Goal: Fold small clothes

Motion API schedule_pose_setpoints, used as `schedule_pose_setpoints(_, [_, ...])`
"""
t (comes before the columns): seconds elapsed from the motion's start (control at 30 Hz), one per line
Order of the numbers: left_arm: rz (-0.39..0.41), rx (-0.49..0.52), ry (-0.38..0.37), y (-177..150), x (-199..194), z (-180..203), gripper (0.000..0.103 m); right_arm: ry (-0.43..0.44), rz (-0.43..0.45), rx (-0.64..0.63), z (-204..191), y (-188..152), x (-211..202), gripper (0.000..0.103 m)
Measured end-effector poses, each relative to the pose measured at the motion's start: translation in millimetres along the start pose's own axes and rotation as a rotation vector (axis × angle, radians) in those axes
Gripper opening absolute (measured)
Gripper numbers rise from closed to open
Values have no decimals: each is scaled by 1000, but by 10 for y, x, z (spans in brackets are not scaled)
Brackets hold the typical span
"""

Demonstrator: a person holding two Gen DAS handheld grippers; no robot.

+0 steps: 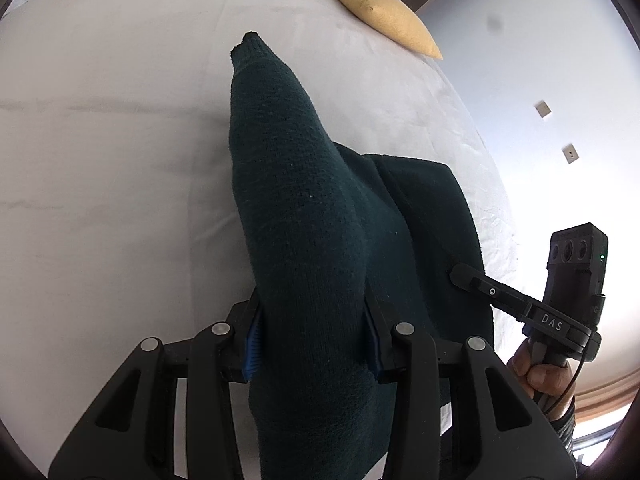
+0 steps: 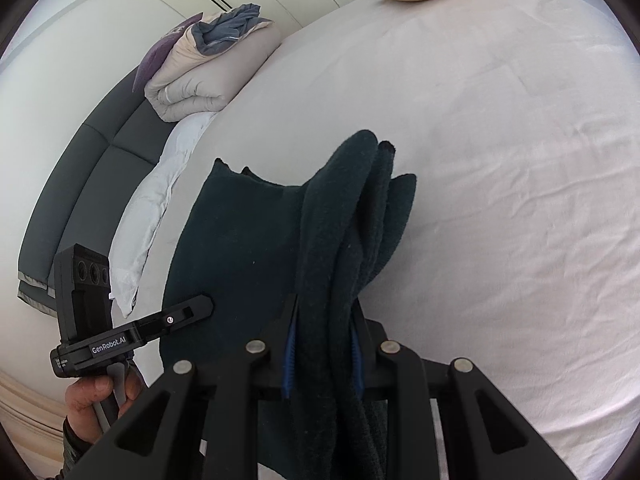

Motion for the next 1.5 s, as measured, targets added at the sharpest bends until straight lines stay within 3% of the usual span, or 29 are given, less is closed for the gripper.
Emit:
schedule_pose_setpoints(0.27, [-2,-40,2,-102,380,-210,47,8,4,60,319,-179,142,25])
schedule_pose_setpoints(0.43, [14,-52,-10,-90,519,-292,59,44,29,115,493,-321,233,41])
schedule_pose_setpoints(0.57, [69,-34,-13,-232,470,-345,60,35,47,107,468,-335,158,47])
schedule_pose_setpoints(0.63, [129,6,25,-359,333,-288,60,-16,57,88,408,-294,61,56])
schedule_pose_setpoints(0.7, [227,66,71,-594,71,-210,60,-60,87,53,305,-267,-111,58])
schedule_pose_setpoints(0.83, [461,185,114,-843,-466,144,80,-152,181,-29,70,-285,-544,71])
schedule_pose_setpoints(0.93, [620,243,167,-1081,-818,411,103,-223,252,-91,-167,-307,-860,79])
schedule_pose_setpoints(0.97, [661,251,180,-1152,-889,505,103,-240,273,-104,-233,-321,-946,82])
schedule_pose_setpoints(1.03, [728,282,189,-1273,-1091,648,103,-289,325,-131,-390,-367,-1151,96])
schedule_pose_setpoints(1.1, [760,295,212,-1432,-1254,720,103,-340,401,-157,-563,-429,-1365,103])
schedule_pose_setpoints(1.2, [812,270,266,-1697,-1592,574,103,-362,513,-232,-834,-522,-1645,103])
schedule_pose_setpoints(1.37, [811,237,332,-1932,-1882,628,103,-463,577,-395,-1254,-719,-1906,103])
schedule_pose_setpoints(1.5, [795,219,336,-2191,-2024,520,103,-462,565,-403,-1378,-836,-1978,103])
Point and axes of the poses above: each gripper's, at about its wrist camera, not at the fingertips, and x roughly the way its jaws point, z to its right, y to its top, the point moved 1 cm from there along x, roughly the way its jaws point, and after that the axes turned 13 degrees about -x, right-handed, at the moved point
